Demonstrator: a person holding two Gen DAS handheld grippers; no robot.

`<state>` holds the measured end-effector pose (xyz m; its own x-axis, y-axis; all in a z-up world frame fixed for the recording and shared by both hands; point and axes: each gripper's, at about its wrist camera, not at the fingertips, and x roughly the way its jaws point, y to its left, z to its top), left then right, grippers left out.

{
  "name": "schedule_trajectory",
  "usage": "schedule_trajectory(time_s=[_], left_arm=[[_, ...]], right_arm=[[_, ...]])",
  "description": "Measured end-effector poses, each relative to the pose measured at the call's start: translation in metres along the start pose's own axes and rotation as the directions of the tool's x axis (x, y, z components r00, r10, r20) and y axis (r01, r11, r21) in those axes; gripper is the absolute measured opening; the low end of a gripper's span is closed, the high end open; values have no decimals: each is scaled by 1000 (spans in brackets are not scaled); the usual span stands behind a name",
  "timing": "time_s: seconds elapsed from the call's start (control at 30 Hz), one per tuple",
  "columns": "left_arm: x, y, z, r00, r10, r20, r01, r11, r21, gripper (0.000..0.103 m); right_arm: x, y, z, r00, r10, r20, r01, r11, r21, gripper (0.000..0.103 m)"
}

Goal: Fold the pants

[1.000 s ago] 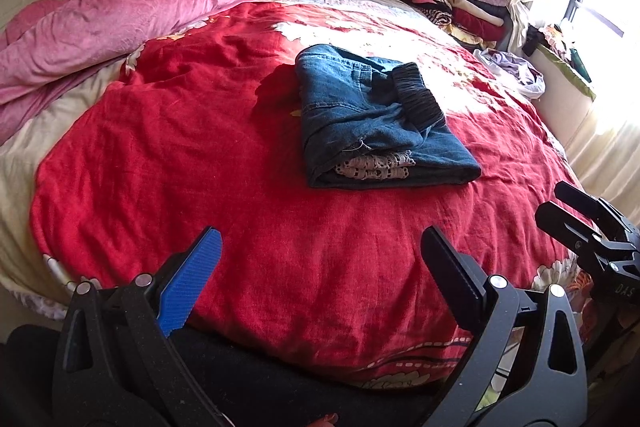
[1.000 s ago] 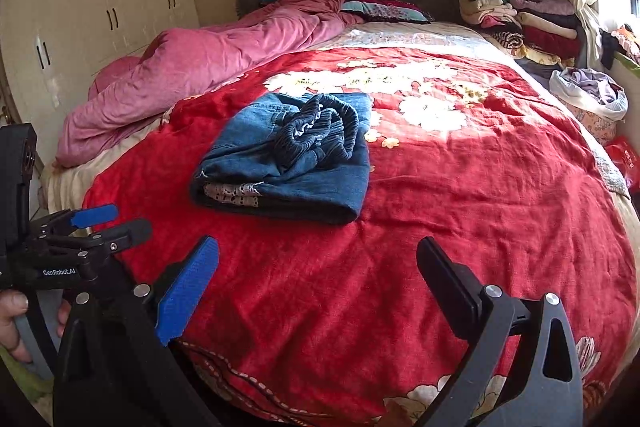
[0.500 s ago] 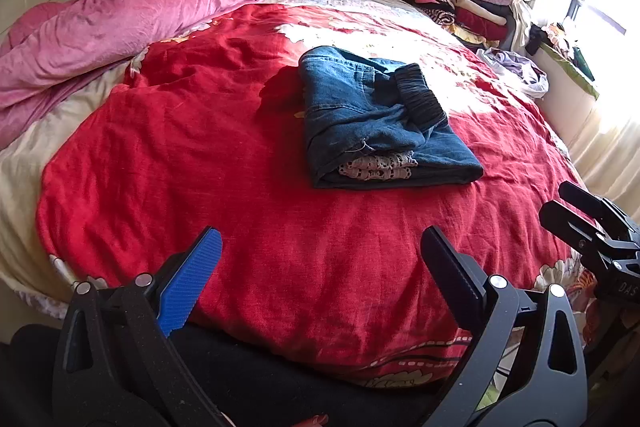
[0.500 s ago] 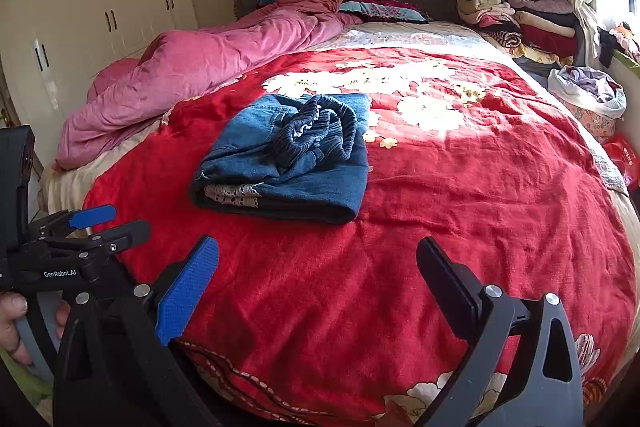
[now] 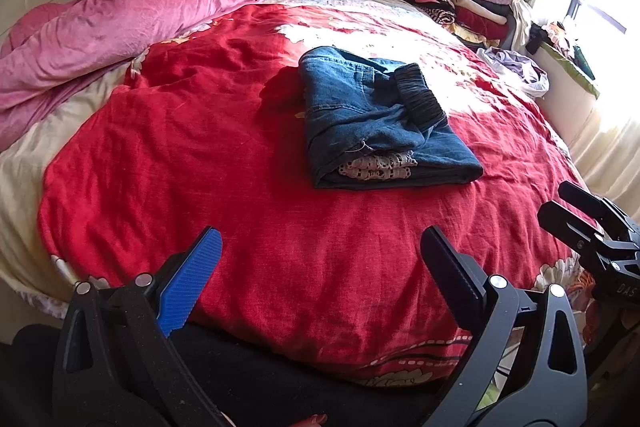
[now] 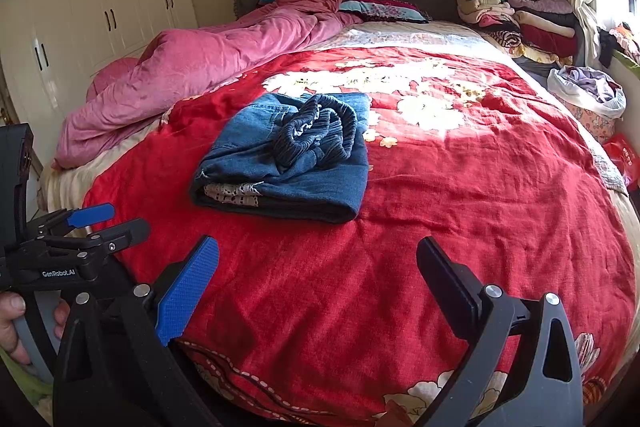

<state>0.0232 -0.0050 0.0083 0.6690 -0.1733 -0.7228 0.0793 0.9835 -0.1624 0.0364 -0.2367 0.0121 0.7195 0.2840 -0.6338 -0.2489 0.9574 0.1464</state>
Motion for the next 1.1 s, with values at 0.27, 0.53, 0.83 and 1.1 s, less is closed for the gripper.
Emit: schedule_trajectory(time_s=[0.27,0.53,0.83,1.1], left_arm=[[0,-1,0,1000,2,2,-2,1000,1,93],[-1,-1,0,1000,6,0,-6,1000,2,93],[-2,0,0,1000,6,-4,-6,1000,5,93],[-1,-1,0,1000,3,-9,-3,1000,6,93]], right_arm=[[0,0,-1,1000,-3,-3,3,1000,4,99],[1,1,-1,1000,-4,-3,4,1000,4,99],[0,0,-1,1000,-5,-1,5,1000,4,99],[0,0,0,1000,-8,-7,8,1000,4,99]])
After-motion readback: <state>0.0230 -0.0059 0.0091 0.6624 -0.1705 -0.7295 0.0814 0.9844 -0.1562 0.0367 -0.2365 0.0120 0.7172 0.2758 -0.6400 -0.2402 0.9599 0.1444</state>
